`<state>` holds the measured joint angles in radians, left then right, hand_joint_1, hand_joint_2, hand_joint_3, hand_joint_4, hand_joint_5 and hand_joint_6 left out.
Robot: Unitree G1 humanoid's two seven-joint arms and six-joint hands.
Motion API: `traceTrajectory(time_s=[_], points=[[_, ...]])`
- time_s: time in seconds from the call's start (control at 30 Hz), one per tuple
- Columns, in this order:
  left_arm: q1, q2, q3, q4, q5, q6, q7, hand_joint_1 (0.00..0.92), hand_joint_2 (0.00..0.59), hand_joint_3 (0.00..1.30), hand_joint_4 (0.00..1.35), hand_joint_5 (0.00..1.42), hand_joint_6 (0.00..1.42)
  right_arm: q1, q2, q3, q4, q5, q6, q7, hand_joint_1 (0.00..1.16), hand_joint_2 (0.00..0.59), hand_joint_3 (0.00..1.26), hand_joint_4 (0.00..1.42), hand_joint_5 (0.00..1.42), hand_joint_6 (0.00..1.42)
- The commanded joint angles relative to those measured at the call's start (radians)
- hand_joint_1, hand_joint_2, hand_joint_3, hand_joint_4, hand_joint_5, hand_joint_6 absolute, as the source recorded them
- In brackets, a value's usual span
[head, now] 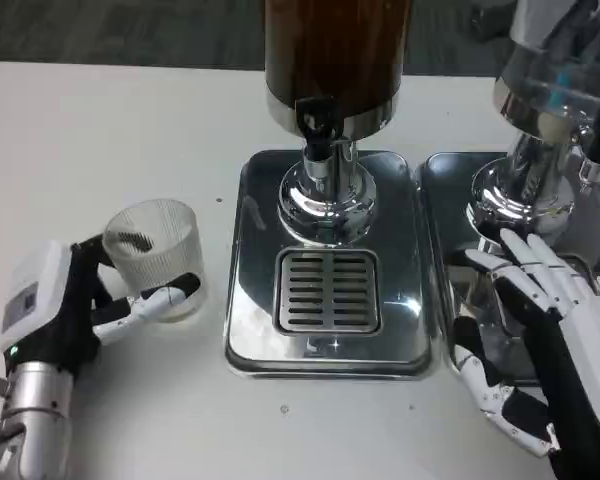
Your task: Grasp the cup under the faucet to collect the drink, then remove the cup.
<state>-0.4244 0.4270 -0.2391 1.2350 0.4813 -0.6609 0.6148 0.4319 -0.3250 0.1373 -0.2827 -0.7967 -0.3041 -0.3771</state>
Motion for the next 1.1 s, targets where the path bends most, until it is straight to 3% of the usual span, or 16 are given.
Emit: traceTrajectory(time_s=[0.03, 0.43, 1.1], points=[[0.016, 0.011, 0.022, -0.037, -0.006, -0.055, 0.077, 0.412, 0.121, 0.58, 0.75, 1.11, 1.42, 0.004, -0.003, -0.006, -0.002, 0.012, -0.013, 0.005, 0.53, 0.551, 0.3, 0.11, 0.09, 0.14], [0.034, 0.024, 0.008, -0.119, 0.053, -0.136, 0.137, 0.408, 0.123, 0.58, 0.74, 1.11, 1.42, -0.01, 0.001, -0.005, 0.004, 0.025, -0.023, 0.002, 0.52, 0.558, 0.29, 0.11, 0.09, 0.14], [-0.007, -0.088, -0.094, -0.121, 0.13, -0.089, 0.058, 0.407, 0.125, 0.58, 0.75, 1.12, 1.42, 0.012, 0.024, -0.013, -0.032, 0.034, -0.038, -0.006, 0.5, 0.554, 0.29, 0.11, 0.09, 0.14]])
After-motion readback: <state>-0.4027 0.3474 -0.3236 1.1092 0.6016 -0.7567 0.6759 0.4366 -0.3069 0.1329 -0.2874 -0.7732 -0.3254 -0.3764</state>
